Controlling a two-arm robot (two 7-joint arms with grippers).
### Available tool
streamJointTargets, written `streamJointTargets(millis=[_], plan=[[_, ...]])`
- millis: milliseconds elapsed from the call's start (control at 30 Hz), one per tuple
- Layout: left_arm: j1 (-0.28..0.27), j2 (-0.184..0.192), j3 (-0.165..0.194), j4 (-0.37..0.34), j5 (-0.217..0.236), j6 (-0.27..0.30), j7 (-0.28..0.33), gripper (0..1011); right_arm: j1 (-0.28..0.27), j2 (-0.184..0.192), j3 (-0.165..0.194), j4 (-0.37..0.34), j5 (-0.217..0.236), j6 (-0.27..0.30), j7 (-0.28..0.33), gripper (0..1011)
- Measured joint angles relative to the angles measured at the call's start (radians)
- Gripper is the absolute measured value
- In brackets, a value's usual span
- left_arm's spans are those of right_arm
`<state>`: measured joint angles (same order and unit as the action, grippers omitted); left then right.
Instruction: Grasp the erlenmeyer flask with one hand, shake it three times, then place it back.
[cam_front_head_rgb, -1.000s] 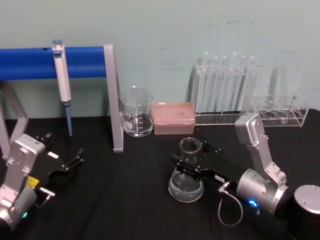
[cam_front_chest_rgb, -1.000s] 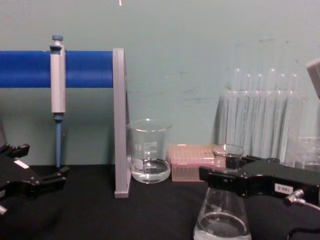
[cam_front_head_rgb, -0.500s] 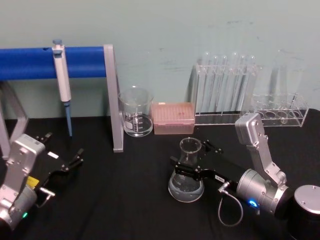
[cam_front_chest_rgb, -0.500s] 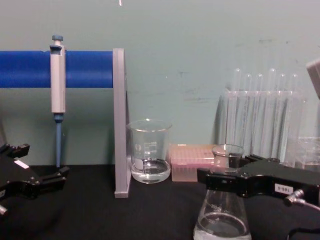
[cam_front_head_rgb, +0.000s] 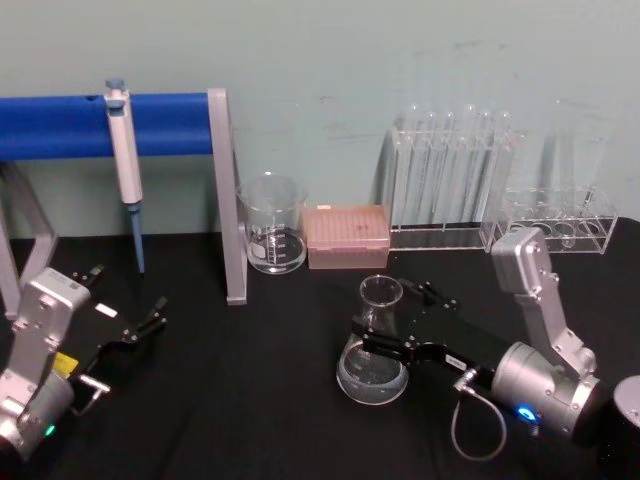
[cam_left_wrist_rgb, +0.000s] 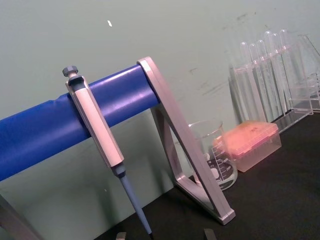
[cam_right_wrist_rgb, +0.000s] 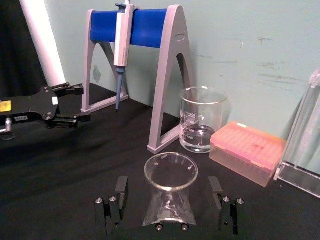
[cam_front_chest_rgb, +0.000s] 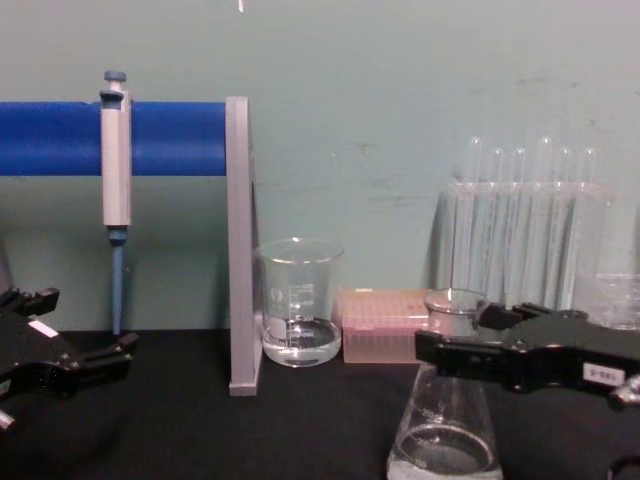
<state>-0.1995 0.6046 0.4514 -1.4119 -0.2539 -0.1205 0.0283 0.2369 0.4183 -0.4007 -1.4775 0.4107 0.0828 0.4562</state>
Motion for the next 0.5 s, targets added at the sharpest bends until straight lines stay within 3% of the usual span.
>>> streamJointTargets(millis=[500], plan=[[0.000, 0.000, 0.000, 0.000, 0.000, 0.000, 0.000, 1001, -0.043, 0.073, 0.020, -0.093, 0.043, 0.019, 0.024, 1000]])
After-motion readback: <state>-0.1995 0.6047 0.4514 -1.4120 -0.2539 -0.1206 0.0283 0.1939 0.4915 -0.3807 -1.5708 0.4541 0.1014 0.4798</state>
